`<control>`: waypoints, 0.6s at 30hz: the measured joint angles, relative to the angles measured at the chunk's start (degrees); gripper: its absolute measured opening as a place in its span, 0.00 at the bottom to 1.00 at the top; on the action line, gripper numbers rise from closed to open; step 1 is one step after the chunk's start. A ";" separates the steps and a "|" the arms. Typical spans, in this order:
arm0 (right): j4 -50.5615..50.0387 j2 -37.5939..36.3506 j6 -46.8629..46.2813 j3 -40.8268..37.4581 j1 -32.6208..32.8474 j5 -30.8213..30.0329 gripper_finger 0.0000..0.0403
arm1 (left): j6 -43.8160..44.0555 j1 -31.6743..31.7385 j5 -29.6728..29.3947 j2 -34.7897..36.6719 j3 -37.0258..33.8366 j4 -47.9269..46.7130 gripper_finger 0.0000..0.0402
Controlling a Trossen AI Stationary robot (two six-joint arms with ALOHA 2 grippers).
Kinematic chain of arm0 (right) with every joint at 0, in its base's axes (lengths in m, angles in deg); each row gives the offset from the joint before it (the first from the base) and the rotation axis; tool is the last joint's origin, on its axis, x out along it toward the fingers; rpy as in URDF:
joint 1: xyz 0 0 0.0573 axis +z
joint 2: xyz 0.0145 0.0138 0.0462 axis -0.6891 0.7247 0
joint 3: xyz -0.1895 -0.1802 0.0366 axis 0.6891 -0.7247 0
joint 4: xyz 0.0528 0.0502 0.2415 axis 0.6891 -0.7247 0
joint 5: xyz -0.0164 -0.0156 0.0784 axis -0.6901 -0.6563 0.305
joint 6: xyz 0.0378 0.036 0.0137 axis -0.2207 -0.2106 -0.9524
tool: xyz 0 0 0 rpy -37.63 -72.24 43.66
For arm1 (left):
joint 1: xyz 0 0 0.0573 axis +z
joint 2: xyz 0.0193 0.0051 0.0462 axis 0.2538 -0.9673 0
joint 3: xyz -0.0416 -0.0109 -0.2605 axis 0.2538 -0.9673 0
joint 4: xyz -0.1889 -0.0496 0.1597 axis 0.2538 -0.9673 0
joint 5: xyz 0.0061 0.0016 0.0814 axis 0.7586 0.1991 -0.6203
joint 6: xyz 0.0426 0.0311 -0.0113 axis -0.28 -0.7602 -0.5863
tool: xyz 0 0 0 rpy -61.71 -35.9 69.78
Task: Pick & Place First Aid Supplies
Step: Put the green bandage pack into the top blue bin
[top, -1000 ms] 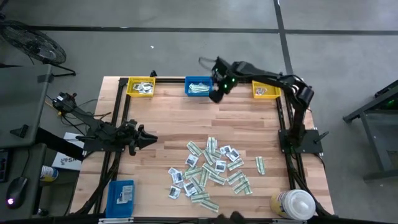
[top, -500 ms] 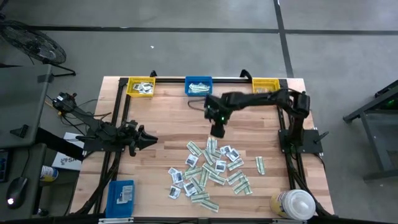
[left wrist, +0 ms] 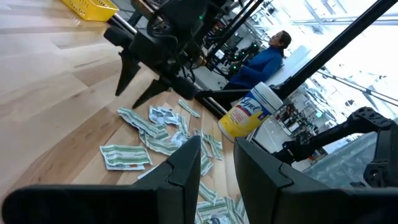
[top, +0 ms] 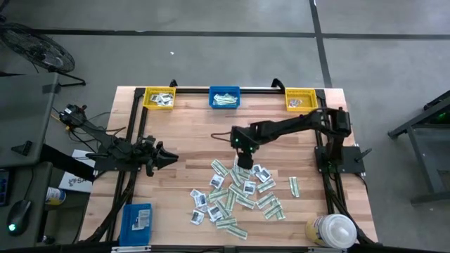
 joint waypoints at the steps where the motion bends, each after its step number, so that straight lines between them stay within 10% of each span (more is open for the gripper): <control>1: 0.21 0.00 0.29 -0.07 0.36 -1.81 0.44 | 0.00 0.00 0.00 0.00 0.00 0.02 0.24; 18: 0.32 0.02 4.16 -0.07 0.81 -5.19 0.44 | 0.02 0.00 -0.04 0.02 0.00 -0.24 0.24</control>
